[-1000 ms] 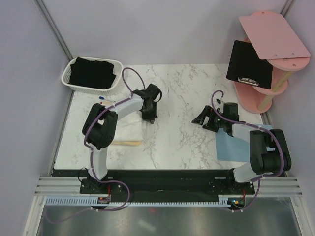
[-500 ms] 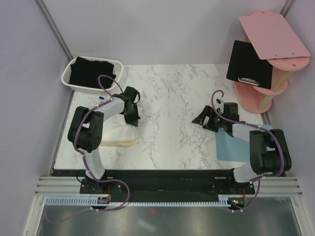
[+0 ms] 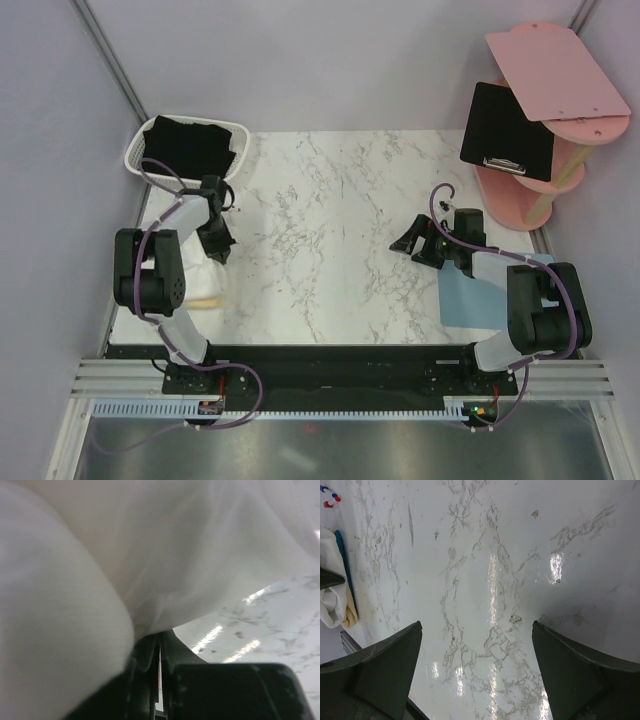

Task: Fold and stack the t-shirts
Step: Put the neatly folded tshirt into the corner of the board with the left arm

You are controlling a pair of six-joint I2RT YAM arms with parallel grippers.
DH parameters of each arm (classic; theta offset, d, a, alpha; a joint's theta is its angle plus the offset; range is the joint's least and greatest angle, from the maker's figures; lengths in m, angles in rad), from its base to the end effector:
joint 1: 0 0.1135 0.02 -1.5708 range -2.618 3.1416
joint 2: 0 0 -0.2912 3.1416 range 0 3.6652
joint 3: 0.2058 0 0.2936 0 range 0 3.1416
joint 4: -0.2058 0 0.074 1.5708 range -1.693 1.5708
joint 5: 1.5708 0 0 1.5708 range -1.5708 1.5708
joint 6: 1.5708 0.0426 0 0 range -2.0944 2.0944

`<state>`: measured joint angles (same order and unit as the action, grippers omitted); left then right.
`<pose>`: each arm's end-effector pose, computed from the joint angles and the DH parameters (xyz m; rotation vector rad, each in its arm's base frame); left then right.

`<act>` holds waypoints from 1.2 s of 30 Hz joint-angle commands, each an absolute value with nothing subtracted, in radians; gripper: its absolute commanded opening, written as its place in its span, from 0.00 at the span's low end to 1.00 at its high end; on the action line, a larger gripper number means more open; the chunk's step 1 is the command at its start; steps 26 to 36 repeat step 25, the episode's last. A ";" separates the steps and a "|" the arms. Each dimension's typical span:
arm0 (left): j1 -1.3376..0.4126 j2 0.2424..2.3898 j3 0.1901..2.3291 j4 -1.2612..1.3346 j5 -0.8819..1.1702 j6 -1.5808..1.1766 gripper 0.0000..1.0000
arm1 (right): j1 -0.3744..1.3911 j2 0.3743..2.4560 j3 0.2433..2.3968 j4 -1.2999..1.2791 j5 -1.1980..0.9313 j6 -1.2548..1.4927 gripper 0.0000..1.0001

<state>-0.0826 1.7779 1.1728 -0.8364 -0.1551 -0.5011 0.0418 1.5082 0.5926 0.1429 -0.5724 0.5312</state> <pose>0.3646 -0.0236 0.1692 -0.6313 2.9010 0.1656 0.3019 0.0357 0.1361 0.2883 2.3659 0.9495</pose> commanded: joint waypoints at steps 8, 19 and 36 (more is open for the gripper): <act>0.041 1.641 1.213 -0.922 -0.166 -0.397 0.06 | 0.041 1.491 0.592 0.172 -0.597 0.542 0.98; -0.178 1.396 1.256 -0.779 -0.017 -0.399 1.00 | 0.051 1.463 0.626 0.107 -0.546 0.509 0.98; -0.235 1.413 1.250 -0.693 0.019 -0.385 1.00 | 0.075 1.485 0.663 0.072 -0.485 0.476 0.98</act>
